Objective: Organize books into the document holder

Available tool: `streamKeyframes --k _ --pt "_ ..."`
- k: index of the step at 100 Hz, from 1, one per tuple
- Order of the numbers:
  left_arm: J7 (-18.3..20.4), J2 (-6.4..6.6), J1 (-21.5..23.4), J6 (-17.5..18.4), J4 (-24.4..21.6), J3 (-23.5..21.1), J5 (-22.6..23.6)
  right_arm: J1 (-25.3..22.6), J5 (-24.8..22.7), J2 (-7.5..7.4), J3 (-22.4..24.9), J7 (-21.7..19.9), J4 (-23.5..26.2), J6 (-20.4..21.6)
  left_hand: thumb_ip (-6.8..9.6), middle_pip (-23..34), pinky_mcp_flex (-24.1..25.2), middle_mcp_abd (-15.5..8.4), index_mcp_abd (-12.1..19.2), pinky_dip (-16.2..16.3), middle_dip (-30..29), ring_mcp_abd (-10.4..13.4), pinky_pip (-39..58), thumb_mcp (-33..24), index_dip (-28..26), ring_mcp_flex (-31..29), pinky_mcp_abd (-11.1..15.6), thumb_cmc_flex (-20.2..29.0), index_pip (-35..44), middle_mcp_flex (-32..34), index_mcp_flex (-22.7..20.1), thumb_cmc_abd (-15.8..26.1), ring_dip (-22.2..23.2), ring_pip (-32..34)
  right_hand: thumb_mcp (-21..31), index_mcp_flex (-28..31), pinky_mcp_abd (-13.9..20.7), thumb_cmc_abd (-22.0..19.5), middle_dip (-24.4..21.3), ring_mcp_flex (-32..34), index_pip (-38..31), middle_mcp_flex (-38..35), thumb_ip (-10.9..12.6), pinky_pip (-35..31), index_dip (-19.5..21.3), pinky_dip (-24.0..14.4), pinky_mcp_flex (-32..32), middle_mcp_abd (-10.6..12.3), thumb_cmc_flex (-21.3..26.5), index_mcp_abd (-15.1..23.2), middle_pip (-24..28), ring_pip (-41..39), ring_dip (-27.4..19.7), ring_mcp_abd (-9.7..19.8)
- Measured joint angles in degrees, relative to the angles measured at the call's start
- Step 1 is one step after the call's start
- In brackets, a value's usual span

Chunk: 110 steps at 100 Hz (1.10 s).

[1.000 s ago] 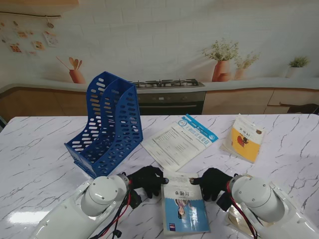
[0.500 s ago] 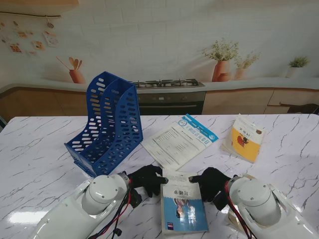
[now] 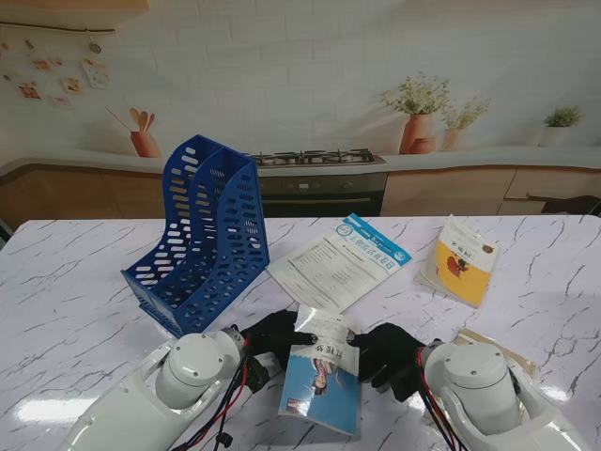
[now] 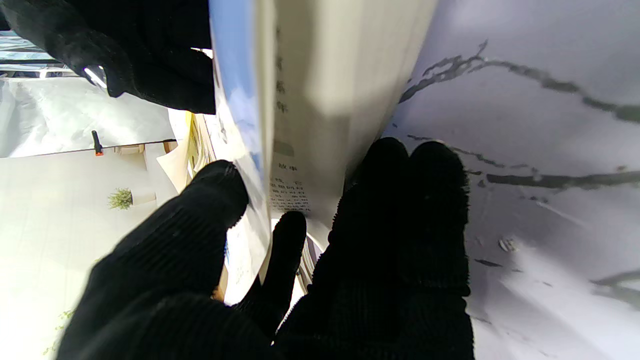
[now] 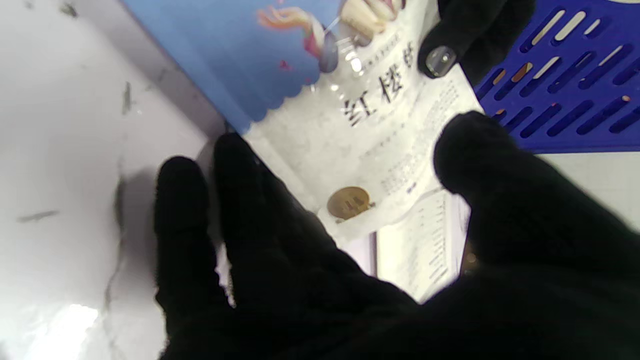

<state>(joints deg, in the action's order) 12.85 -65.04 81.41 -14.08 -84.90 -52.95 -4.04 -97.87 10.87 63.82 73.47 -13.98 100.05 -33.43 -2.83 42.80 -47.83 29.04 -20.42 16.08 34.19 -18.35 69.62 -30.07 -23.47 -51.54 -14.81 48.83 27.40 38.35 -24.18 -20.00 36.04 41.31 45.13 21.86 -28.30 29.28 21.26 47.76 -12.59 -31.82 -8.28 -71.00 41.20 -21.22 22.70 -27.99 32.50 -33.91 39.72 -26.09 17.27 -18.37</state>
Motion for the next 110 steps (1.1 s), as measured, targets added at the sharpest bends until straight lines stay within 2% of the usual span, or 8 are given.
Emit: streamKeyframes --k 16,25,45,58,87,105,108,110 --pt "-1.75 -0.54 0.97 0.28 -0.07 -0.88 -1.35 0.01 -0.29 0.09 -0.39 0.3 0.0 0.37 -1.64 -0.55 -0.39 -1.89 0.66 1.6 5.73 0.76 4.45 -2.65 -1.69 0.69 1.25 1.44 2.78 -0.03 0.99 -4.36 7.21 4.77 0.57 0.0 -0.01 0.0 0.0 -0.09 0.03 0.63 0.0 -0.88 0.03 -0.69 0.19 0.61 1.62 0.56 0.58 -0.27 0.0 0.64" --pt "-6.0 -1.37 2.15 0.63 -0.09 -1.43 -1.92 0.06 -0.39 0.2 -0.77 0.81 0.04 0.57 -4.53 -6.72 -3.24 -5.17 1.99 1.33 17.59 1.45 6.71 0.02 -10.3 -1.01 2.08 4.69 15.63 4.49 1.62 -8.67 8.87 7.43 1.19 0.0 -0.23 0.0 0.0 -0.1 0.03 1.15 0.0 -1.18 0.19 -0.76 0.27 0.84 1.8 0.92 0.97 -0.57 0.0 0.69" --pt "-6.05 -1.76 3.33 1.48 -0.27 -2.45 -1.97 -0.65 2.64 1.83 -0.94 7.54 0.34 0.45 -5.56 -12.66 -4.58 -6.45 8.43 -0.01 19.12 2.08 7.45 0.09 -18.6 -2.85 2.35 4.76 37.88 8.44 1.54 -9.41 8.11 6.93 3.46 0.28 -6.32 0.05 -0.12 -0.1 -0.41 2.31 0.0 -1.45 2.36 -1.44 1.8 3.04 2.76 5.78 0.93 -2.7 1.04 -2.42" --pt "-6.55 -1.79 3.63 1.49 -0.35 -2.68 -2.24 -1.31 3.3 3.26 -0.54 10.48 0.74 -0.01 -5.57 -13.89 -5.58 -6.58 9.6 -1.35 19.12 2.22 7.96 -0.44 -19.41 -3.64 2.38 4.76 40.26 9.82 0.44 -10.64 8.11 6.26 3.58 0.23 -7.27 0.08 1.81 -0.1 -1.18 2.96 0.0 -1.92 4.31 -2.26 1.82 4.98 2.77 8.47 1.89 -2.78 1.12 -2.64" --pt "-6.09 -1.61 5.07 1.24 -1.56 -3.92 -1.32 -2.55 8.96 4.43 0.98 12.89 1.89 -3.55 -5.59 -17.15 -6.76 -6.62 11.24 -2.87 17.39 2.22 8.7 -3.1 -22.11 -5.02 2.38 4.76 41.75 12.06 -0.63 -12.85 8.11 4.5 5.43 0.18 0.91 1.95 6.81 -0.56 -4.56 3.73 0.0 -2.55 8.01 -4.65 6.31 6.58 2.79 11.54 5.99 -2.7 1.17 -2.64" --pt "-7.08 -1.64 5.45 2.08 -1.58 -3.95 -1.53 -3.27 13.25 6.06 1.63 18.63 2.21 -4.28 -5.6 -17.42 -6.79 -7.02 12.28 -2.91 17.16 2.22 8.72 -3.43 -24.26 -5.04 2.38 4.76 41.75 12.07 -0.85 -13.03 8.53 4.43 7.98 2.41 1.55 4.03 8.17 2.6 -6.61 2.47 0.0 -5.2 8.65 -5.16 9.93 10.38 2.84 14.71 8.83 -7.99 4.54 -2.64" --pt "-7.34 -1.66 5.55 2.31 -1.56 -3.95 -1.55 -3.41 15.07 6.46 1.88 19.8 2.23 -4.53 -5.6 -17.68 -6.79 -7.05 12.43 -2.91 17.15 3.12 8.73 -3.96 -24.26 -5.17 2.38 6.17 41.74 12.07 -1.02 -13.06 8.87 4.42 8.49 2.39 1.5 4.4 8.27 4.56 -6.63 2.71 0.0 -5.64 8.65 -5.42 10.29 10.62 2.85 14.92 8.86 -9.89 3.85 6.01" --pt "-7.5 -1.7 5.63 2.46 -1.55 -3.93 -1.58 -3.48 16.22 6.73 2.0 20.26 2.25 -4.69 -5.55 -18.12 -6.79 -8.54 12.47 -2.91 16.92 4.18 8.73 -6.42 -24.37 -5.82 2.86 8.41 41.74 12.07 -1.88 -12.83 9.19 4.77 8.92 2.39 1.5 4.47 8.41 5.37 -6.67 2.03 0.0 -6.05 8.65 -5.54 10.55 10.76 2.85 14.94 8.9 -10.81 4.33 7.57"
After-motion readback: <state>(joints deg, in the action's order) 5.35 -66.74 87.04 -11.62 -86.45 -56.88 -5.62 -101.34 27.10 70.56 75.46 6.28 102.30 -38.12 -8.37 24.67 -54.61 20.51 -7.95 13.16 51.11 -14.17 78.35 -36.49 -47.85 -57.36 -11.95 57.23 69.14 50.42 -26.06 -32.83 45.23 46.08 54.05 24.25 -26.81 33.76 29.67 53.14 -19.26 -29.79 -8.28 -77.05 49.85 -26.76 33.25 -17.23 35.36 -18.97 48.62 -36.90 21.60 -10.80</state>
